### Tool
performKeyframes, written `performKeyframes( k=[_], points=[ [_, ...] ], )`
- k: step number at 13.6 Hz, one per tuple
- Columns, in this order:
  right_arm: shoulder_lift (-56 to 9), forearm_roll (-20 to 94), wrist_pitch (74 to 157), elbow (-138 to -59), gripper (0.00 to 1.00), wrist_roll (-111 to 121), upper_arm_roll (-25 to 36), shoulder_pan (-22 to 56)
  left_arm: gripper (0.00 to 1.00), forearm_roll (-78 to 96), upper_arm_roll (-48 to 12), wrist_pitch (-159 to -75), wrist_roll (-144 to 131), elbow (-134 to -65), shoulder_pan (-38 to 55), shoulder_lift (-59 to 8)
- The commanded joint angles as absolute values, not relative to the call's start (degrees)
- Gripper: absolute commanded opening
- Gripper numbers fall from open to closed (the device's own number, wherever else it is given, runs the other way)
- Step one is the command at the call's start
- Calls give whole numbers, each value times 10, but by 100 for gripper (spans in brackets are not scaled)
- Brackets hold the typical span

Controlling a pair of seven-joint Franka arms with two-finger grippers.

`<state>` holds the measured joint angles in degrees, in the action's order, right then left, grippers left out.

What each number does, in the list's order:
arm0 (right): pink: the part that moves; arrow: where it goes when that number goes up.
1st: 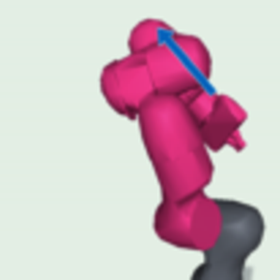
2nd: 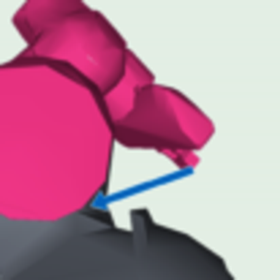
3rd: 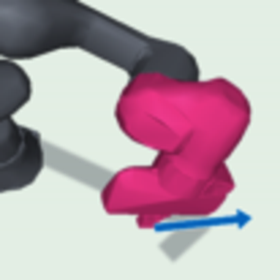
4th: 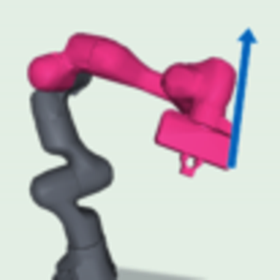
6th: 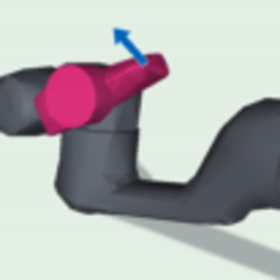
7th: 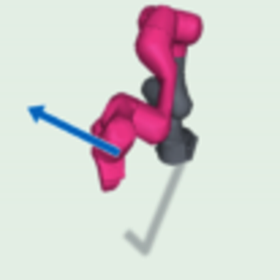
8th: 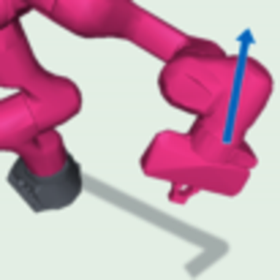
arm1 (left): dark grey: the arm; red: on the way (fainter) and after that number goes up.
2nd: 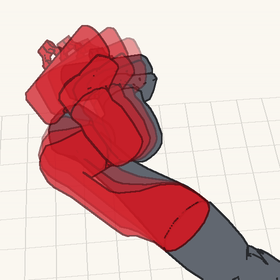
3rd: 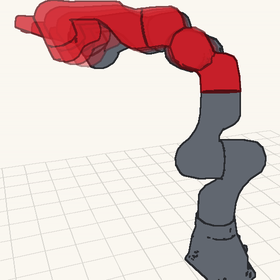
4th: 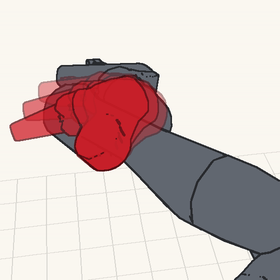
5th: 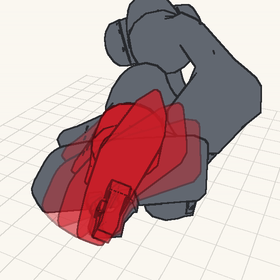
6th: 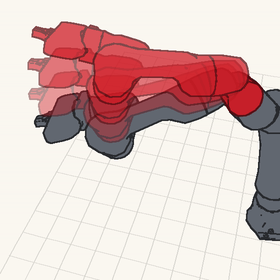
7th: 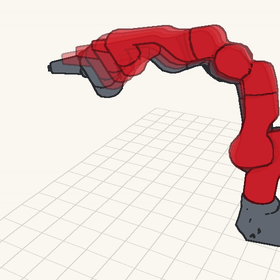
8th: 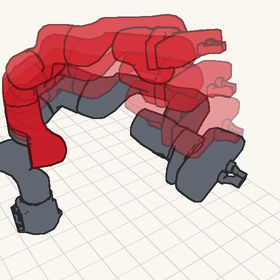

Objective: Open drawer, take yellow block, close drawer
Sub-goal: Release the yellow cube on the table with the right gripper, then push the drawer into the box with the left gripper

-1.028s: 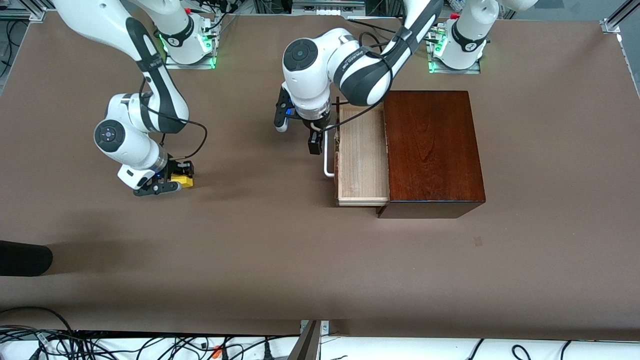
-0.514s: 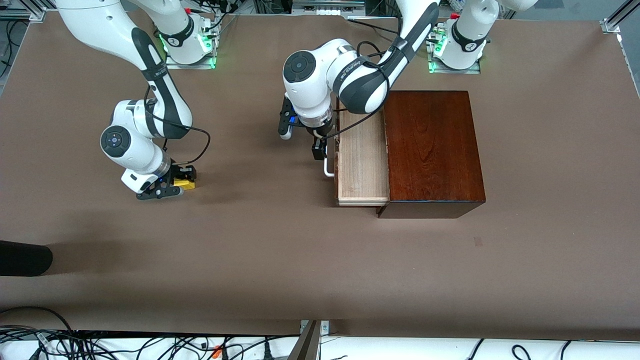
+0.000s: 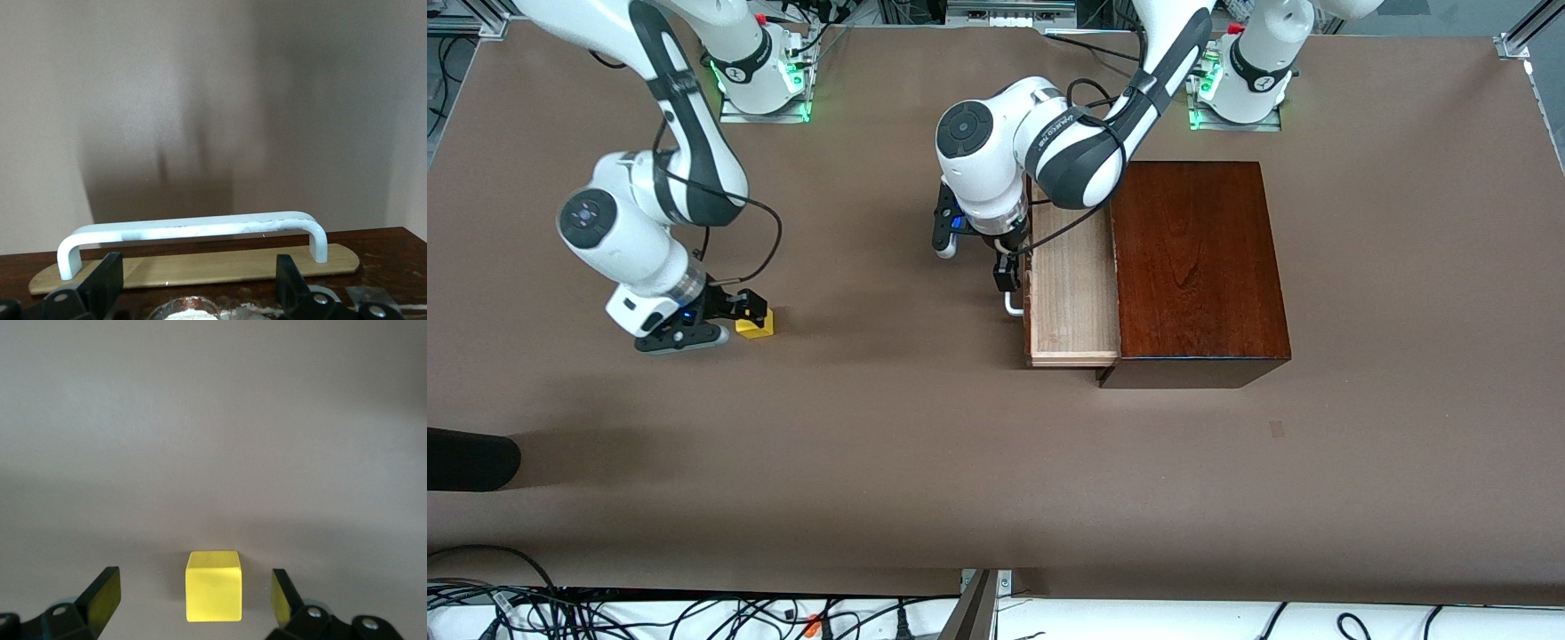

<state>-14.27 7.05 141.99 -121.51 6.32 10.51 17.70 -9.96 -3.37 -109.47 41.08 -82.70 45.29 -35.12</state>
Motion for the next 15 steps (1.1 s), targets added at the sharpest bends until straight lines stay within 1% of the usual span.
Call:
performKeyframes(
  k=[1,4,7,10,13,15],
  points=[
    [-76,60,1370,-1223,100,50,98,164,100,-132,-31,-1064,417,-830,435,-340],
    [-23,58,1270,-1187,100,49,98,156,100,-133,-30,-1042,417,-830,427,-339],
    [-1,47,1149,-1117,100,48,97,139,100,-137,-29,-1010,417,-830,414,-337],
    [2,41,1015,-1013,100,47,98,138,100,-155,-28,-983,417,-830,406,-331],
    [2,34,951,-944,100,48,97,140,100,-158,-29,-973,419,-833,383,-330],
    [-1,34,938,-927,100,49,97,141,100,-158,-29,-968,419,-844,378,-330]
  ],
)
